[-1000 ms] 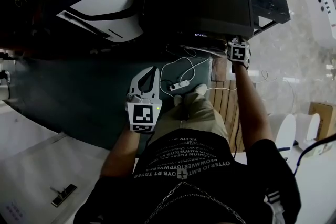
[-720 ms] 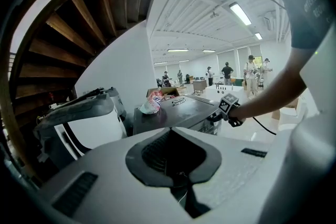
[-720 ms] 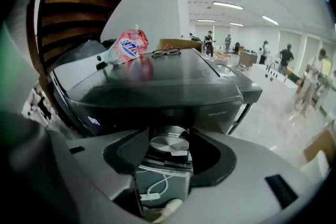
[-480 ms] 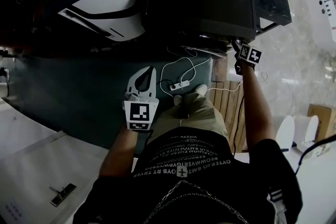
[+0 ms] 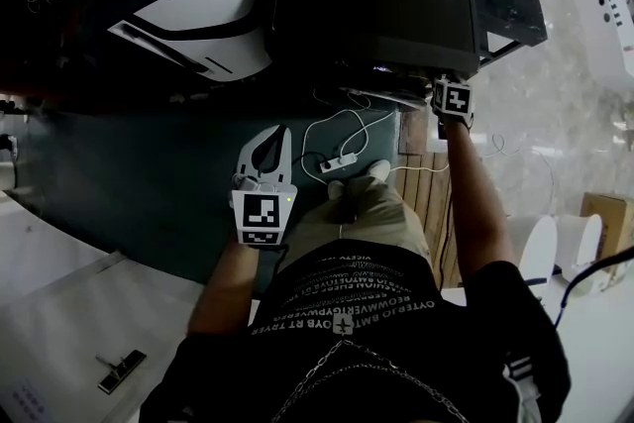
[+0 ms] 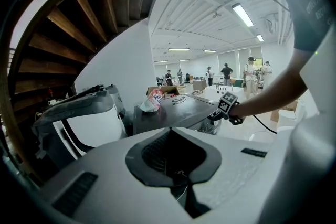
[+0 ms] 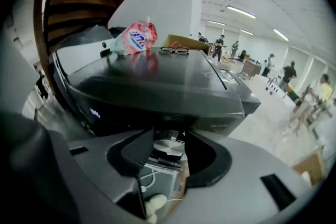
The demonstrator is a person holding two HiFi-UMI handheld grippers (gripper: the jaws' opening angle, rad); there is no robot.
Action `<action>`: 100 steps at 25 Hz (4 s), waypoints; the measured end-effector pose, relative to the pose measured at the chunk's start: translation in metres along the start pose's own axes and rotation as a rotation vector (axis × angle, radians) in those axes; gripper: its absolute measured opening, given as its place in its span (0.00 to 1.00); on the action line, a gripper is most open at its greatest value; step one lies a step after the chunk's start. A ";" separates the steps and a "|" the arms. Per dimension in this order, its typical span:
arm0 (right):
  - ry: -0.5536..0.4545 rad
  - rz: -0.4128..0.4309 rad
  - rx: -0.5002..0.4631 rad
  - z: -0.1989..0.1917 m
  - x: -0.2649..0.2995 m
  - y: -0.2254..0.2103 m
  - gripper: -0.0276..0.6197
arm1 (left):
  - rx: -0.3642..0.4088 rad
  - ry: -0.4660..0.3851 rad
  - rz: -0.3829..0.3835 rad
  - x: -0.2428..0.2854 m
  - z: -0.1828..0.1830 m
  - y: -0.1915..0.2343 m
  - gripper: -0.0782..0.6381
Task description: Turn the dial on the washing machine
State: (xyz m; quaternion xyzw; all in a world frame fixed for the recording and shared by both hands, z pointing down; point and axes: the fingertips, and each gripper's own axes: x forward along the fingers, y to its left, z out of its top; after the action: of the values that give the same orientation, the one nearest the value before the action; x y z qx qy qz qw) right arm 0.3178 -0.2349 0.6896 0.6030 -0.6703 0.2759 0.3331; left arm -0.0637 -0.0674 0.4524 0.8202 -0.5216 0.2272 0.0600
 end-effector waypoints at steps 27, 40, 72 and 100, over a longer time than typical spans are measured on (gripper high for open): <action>-0.065 0.207 0.399 -0.016 -0.005 -0.008 0.45 | 0.015 0.012 -0.021 -0.012 -0.007 -0.018 0.12; -0.041 0.134 0.163 -0.010 0.002 -0.001 0.39 | -0.005 0.056 0.017 -0.020 -0.025 -0.013 0.12; -0.094 0.304 0.276 -0.002 -0.014 -0.006 0.41 | -0.006 -0.006 0.016 0.020 0.021 -0.018 0.12; -0.611 0.196 -0.301 0.074 -0.331 0.064 0.04 | 0.042 -0.188 -0.063 -0.003 0.132 -0.075 0.12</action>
State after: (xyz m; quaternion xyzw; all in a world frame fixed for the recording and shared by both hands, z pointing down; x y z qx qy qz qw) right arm 0.2624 -0.0777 0.3875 0.5348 -0.8267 0.0116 0.1741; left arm 0.0424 -0.0751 0.3441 0.8549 -0.4941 0.1582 0.0007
